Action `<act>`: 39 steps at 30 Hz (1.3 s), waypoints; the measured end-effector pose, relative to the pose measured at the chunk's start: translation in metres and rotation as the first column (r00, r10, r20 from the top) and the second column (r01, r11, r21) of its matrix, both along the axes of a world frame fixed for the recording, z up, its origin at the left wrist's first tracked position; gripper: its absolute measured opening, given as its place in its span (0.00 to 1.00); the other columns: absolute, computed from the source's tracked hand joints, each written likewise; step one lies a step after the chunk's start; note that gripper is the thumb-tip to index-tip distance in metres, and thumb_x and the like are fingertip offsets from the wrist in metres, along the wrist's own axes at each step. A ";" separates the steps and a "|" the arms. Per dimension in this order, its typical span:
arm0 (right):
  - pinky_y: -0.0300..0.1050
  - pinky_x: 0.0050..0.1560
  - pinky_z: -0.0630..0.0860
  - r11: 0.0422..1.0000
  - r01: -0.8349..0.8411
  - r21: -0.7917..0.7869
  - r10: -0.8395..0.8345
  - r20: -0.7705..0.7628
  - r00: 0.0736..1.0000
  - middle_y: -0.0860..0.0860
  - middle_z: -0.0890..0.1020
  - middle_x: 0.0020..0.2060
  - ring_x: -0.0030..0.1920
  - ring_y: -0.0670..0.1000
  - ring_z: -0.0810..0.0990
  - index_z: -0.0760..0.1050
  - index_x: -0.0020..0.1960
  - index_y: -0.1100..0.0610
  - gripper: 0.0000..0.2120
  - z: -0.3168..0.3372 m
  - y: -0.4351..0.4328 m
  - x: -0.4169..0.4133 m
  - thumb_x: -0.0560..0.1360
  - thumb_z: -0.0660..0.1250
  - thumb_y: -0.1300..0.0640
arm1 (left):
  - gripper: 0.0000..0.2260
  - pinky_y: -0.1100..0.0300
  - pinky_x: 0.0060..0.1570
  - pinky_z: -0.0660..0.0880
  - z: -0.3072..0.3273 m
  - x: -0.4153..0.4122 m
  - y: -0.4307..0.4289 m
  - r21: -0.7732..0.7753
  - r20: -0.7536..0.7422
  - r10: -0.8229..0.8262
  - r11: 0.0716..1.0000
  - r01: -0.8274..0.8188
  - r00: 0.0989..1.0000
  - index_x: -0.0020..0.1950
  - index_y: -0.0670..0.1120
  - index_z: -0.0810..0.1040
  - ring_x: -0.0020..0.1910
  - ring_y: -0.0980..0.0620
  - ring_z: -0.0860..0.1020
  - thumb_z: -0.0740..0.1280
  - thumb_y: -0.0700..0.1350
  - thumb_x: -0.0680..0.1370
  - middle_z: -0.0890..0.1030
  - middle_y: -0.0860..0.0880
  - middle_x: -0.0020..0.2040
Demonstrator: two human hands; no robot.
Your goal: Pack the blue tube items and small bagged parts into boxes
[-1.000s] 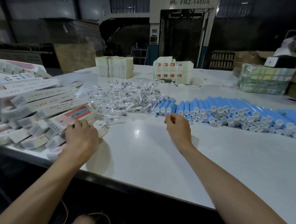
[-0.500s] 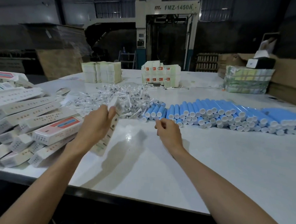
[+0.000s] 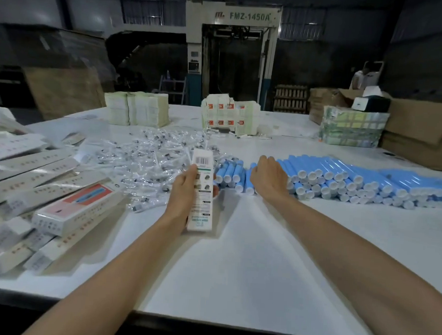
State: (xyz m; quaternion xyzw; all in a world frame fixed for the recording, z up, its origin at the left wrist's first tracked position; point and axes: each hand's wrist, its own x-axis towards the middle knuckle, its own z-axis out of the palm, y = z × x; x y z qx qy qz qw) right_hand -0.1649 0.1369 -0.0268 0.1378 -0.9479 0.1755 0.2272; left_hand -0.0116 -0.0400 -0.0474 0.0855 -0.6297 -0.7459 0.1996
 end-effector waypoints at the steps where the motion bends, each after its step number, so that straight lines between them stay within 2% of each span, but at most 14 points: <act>1: 0.52 0.48 0.69 0.998 0.008 0.063 -0.007 -0.001 1.000 0.60 0.77 0.61 0.61 0.61 0.76 0.74 0.63 0.62 0.12 0.003 -0.007 -0.007 0.85 0.58 0.58 | 0.21 0.57 0.32 0.83 0.000 0.000 -0.001 0.016 -0.011 -0.007 1.000 0.007 1.000 0.64 0.44 0.82 0.40 0.44 0.89 0.59 0.58 0.89 0.90 0.41 0.48; 7: 0.50 0.58 0.73 0.915 0.072 0.397 -0.094 0.036 0.995 0.59 0.75 0.65 0.64 0.60 0.75 0.76 0.65 0.58 0.13 0.000 -0.033 -0.027 0.83 0.61 0.59 | 0.20 0.57 0.31 0.82 0.000 0.000 -0.002 0.092 -0.002 -0.035 0.995 0.035 0.999 0.64 0.43 0.81 0.39 0.43 0.89 0.59 0.58 0.89 0.89 0.38 0.47; 16: 0.48 0.63 0.76 0.820 0.147 0.553 -0.201 0.039 0.979 0.61 0.76 0.66 0.64 0.58 0.76 0.75 0.68 0.58 0.18 0.004 -0.049 -0.017 0.80 0.69 0.58 | 0.22 0.55 0.36 0.84 -0.002 -0.004 0.001 0.090 -0.034 -0.099 0.991 0.102 0.995 0.66 0.40 0.81 0.43 0.42 0.89 0.57 0.56 0.90 0.89 0.37 0.49; 20: 0.46 0.60 0.76 0.786 0.161 0.597 -0.194 -0.010 0.981 0.55 0.80 0.60 0.59 0.56 0.79 0.76 0.64 0.57 0.16 0.004 -0.047 -0.010 0.76 0.71 0.62 | 0.20 0.49 0.47 0.86 -0.001 -0.003 0.004 0.101 -0.072 -0.171 0.979 0.177 0.983 0.70 0.41 0.77 0.53 0.37 0.88 0.59 0.55 0.90 0.88 0.36 0.56; 23: 0.48 0.60 0.76 0.833 0.170 0.526 -0.195 -0.008 0.981 0.56 0.79 0.62 0.61 0.58 0.80 0.73 0.68 0.62 0.21 0.009 -0.042 -0.006 0.76 0.72 0.63 | 0.18 0.46 0.54 0.86 0.000 -0.002 0.007 0.114 -0.073 -0.227 0.965 0.235 0.971 0.71 0.40 0.76 0.57 0.35 0.87 0.62 0.52 0.89 0.87 0.35 0.58; 26: 0.54 0.66 0.73 0.919 0.181 0.350 -0.178 -0.041 0.983 0.65 0.73 0.70 0.69 0.63 0.74 0.57 0.77 0.72 0.32 0.018 -0.025 0.001 0.80 0.67 0.61 | 0.16 0.43 0.60 0.84 0.002 0.000 0.008 0.130 -0.063 -0.271 0.952 0.277 0.961 0.71 0.40 0.78 0.59 0.34 0.86 0.66 0.49 0.87 0.87 0.35 0.59; 28: 0.57 0.65 0.71 0.988 0.091 0.127 -0.098 0.048 0.994 0.64 0.71 0.70 0.69 0.64 0.72 0.60 0.76 0.70 0.26 0.031 -0.010 0.008 0.82 0.63 0.62 | 0.16 0.44 0.58 0.85 0.004 0.002 0.008 0.137 -0.055 -0.304 0.941 0.308 0.951 0.71 0.41 0.79 0.60 0.34 0.86 0.68 0.48 0.86 0.86 0.35 0.60; 29: 0.56 0.59 0.72 0.997 0.037 -0.069 -0.029 0.108 0.994 0.63 0.73 0.66 0.64 0.62 0.74 0.65 0.73 0.67 0.20 0.038 -0.002 0.012 0.82 0.61 0.63 | 0.17 0.43 0.58 0.85 0.005 0.003 0.008 0.139 -0.053 -0.319 0.936 0.323 0.946 0.70 0.42 0.80 0.61 0.33 0.85 0.70 0.49 0.85 0.86 0.35 0.60; 30: 0.53 0.51 0.72 0.949 -0.006 -0.315 0.057 0.154 0.986 0.61 0.76 0.60 0.57 0.60 0.77 0.70 0.68 0.65 0.15 0.044 0.005 0.017 0.83 0.58 0.63 | 0.18 0.41 0.60 0.83 0.006 0.004 0.008 0.139 -0.050 -0.330 0.932 0.333 0.943 0.70 0.43 0.81 0.62 0.32 0.84 0.71 0.49 0.83 0.86 0.35 0.61; 31: 0.50 0.45 0.72 0.829 -0.041 -0.558 0.170 0.181 0.969 0.59 0.77 0.54 0.49 0.56 0.77 0.73 0.64 0.64 0.12 0.050 0.010 0.024 0.84 0.56 0.63 | 0.20 0.37 0.63 0.81 0.007 0.004 0.008 0.139 -0.048 -0.335 0.931 0.339 0.941 0.70 0.43 0.81 0.63 0.31 0.84 0.73 0.50 0.81 0.86 0.35 0.61; 33: 0.48 0.47 0.79 0.456 -0.106 -0.884 0.443 0.122 0.888 0.55 0.81 0.49 0.46 0.52 0.80 0.76 0.62 0.65 0.11 0.063 0.017 0.044 0.86 0.57 0.63 | 0.22 0.31 0.69 0.76 0.009 0.004 0.008 0.135 -0.050 -0.349 0.926 0.352 0.936 0.70 0.43 0.81 0.64 0.30 0.83 0.75 0.49 0.78 0.85 0.34 0.62; 35: 0.50 0.55 0.83 0.145 -0.153 -0.978 0.624 -0.030 0.781 0.57 0.85 0.52 0.51 0.54 0.86 0.77 0.61 0.66 0.09 0.070 0.020 0.061 0.86 0.62 0.63 | 0.21 0.28 0.69 0.74 0.009 0.004 0.010 0.124 -0.056 -0.378 0.916 0.382 0.924 0.70 0.43 0.82 0.64 0.30 0.83 0.75 0.48 0.78 0.85 0.34 0.63; 36: 0.49 0.55 0.84 0.067 -0.171 -0.983 0.657 -0.086 0.749 0.60 0.85 0.54 0.54 0.56 0.87 0.78 0.61 0.67 0.09 0.073 0.019 0.066 0.85 0.64 0.62 | 0.20 0.28 0.69 0.74 0.009 0.005 0.011 0.120 -0.062 -0.391 0.910 0.396 0.918 0.70 0.43 0.82 0.63 0.30 0.83 0.75 0.47 0.79 0.85 0.34 0.63; 39: 0.48 0.52 0.85 0.025 -0.216 -0.976 0.645 -0.149 0.750 0.63 0.85 0.56 0.56 0.58 0.87 0.76 0.63 0.68 0.13 0.083 0.014 0.075 0.82 0.69 0.63 | 0.20 0.28 0.69 0.74 0.008 0.006 0.012 0.118 -0.078 -0.397 0.907 0.404 0.914 0.70 0.42 0.81 0.63 0.30 0.83 0.75 0.46 0.79 0.84 0.34 0.64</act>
